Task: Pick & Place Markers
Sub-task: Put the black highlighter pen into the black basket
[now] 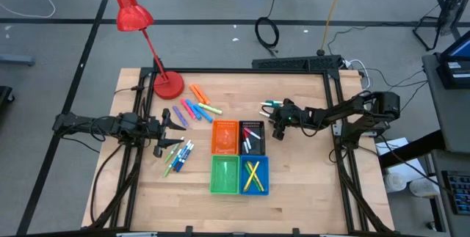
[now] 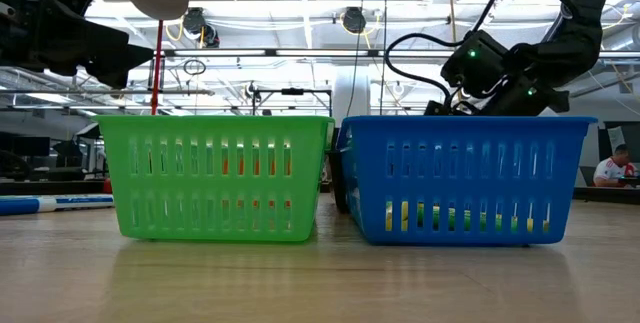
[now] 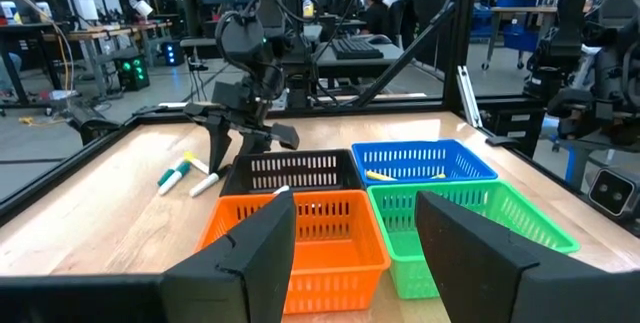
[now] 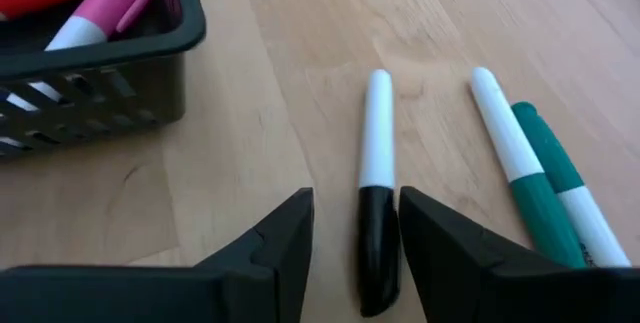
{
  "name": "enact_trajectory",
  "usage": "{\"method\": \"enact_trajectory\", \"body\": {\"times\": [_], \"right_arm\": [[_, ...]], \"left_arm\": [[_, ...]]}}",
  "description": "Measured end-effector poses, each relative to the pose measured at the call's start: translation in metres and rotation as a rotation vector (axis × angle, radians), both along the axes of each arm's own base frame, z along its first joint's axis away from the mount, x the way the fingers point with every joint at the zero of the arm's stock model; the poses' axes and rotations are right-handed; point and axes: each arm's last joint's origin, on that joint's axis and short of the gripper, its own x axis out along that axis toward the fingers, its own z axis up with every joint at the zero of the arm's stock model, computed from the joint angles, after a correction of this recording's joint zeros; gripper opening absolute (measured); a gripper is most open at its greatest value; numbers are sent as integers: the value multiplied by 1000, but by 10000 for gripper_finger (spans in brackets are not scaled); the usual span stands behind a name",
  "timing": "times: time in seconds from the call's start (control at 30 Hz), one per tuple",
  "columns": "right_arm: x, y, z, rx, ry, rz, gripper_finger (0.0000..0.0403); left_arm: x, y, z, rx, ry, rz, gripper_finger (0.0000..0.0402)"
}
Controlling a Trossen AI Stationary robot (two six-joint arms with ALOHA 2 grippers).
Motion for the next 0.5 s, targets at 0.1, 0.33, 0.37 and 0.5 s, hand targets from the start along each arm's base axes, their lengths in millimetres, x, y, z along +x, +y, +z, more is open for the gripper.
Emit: {"method": "enact_trajectory", "body": {"times": [0.1,0.33,0.37,0.5], "right_arm": [[0,0,0,3,4,0,121],[0,0,-1,5,8,7,52],[0,0,-1,4,8,6,42],[0,0,-1,-13,14,19,27]], "left_arm": [[0,0,0,0,0,0,212],[0,0,0,0,0,0,212],[0,0,0,0,0,0,212],[0,0,0,0,0,0,212]]}}
